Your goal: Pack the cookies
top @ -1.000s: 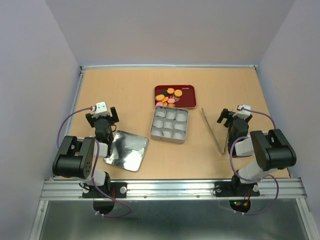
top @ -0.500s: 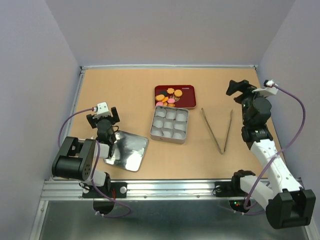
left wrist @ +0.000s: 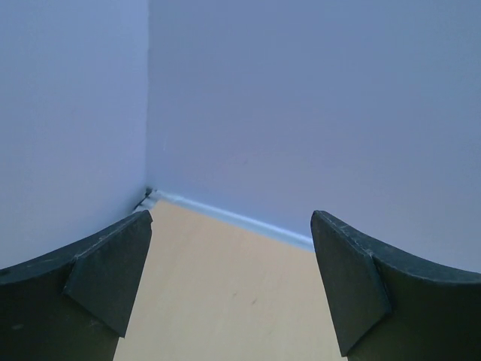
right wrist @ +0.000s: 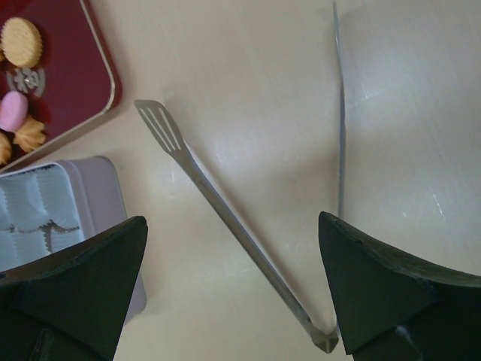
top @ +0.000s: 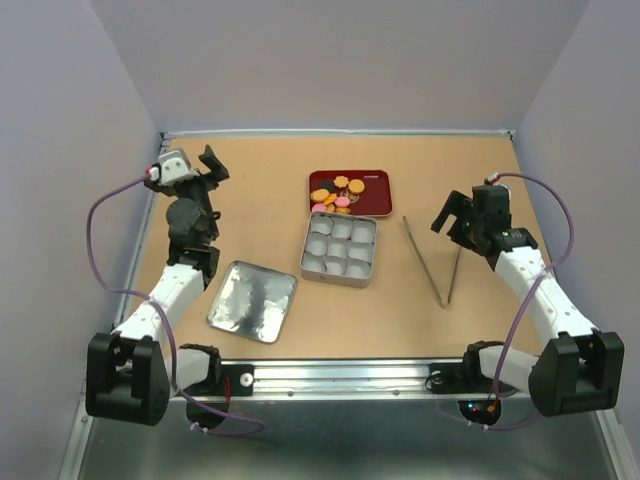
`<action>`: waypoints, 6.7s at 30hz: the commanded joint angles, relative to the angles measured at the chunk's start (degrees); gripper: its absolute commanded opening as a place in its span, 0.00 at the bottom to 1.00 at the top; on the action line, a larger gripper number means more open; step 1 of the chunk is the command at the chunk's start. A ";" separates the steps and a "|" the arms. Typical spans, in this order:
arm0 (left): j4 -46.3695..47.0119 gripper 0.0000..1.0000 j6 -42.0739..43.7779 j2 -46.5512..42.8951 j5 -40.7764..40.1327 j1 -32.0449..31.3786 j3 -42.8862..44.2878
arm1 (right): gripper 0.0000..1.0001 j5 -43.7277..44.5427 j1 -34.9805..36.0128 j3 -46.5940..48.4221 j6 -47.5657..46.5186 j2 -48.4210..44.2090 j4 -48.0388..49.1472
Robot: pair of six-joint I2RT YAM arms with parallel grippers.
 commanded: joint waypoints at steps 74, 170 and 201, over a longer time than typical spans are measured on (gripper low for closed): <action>-18.68 0.90 -25.25 -1.97 38.47 -4.47 7.84 | 0.00 2.70 14.67 25.17 -4.21 16.76 -17.15; 62.85 0.99 -81.31 19.21 65.29 -27.16 4.15 | 0.00 -46.01 18.71 -7.92 51.78 6.03 92.80; 14.28 0.89 -52.59 4.89 68.99 -27.68 7.14 | 0.00 -44.52 20.73 -12.14 43.09 7.08 88.32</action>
